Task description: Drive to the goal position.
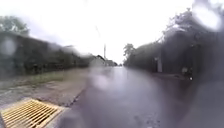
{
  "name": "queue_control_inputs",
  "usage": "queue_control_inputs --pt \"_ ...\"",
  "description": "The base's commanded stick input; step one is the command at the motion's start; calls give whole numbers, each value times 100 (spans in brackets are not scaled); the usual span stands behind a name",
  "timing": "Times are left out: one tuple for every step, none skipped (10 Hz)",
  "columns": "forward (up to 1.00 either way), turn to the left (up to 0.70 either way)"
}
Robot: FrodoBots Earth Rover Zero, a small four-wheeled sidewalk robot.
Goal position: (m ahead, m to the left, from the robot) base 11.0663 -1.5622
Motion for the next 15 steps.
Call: queue_control_inputs --pt "70 -35" --pt "70 -35" --pt "70 -35" --pt "70 -35" --pt "70 -5" --pt "70 0" --pt "70 0" --pt "70 0" --pt "70 0" --pt "70 0" --pt "70 0" --pt "70 0" --pt "70 0" --pt "70 0" --pt "70 -15"
